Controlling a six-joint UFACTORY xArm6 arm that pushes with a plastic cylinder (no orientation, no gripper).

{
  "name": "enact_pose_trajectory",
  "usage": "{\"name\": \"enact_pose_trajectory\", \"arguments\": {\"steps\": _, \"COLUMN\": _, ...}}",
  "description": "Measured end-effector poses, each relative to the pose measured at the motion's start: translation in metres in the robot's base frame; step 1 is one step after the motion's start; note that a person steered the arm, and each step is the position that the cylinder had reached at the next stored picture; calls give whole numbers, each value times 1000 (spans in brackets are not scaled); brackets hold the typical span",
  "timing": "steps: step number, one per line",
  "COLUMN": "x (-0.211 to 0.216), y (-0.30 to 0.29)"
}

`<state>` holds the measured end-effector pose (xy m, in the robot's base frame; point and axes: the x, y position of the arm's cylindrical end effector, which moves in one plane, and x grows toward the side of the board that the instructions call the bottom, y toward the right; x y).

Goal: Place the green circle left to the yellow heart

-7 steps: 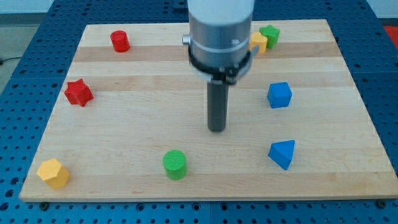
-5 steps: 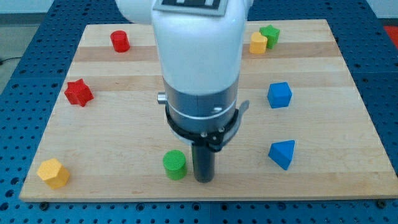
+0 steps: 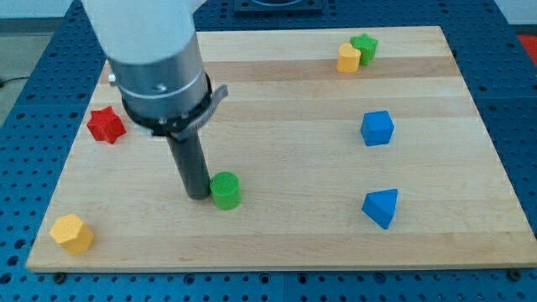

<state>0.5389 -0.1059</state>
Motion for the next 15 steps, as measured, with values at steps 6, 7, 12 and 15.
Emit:
{"name": "enact_pose_trajectory", "arguments": {"steps": 6, "x": -7, "y": 126}}
{"name": "enact_pose_trajectory", "arguments": {"steps": 7, "x": -31, "y": 142}}
{"name": "enact_pose_trajectory", "arguments": {"steps": 12, "x": -94, "y": 136}}
{"name": "enact_pose_trajectory", "arguments": {"steps": 15, "x": -123, "y": 157}}
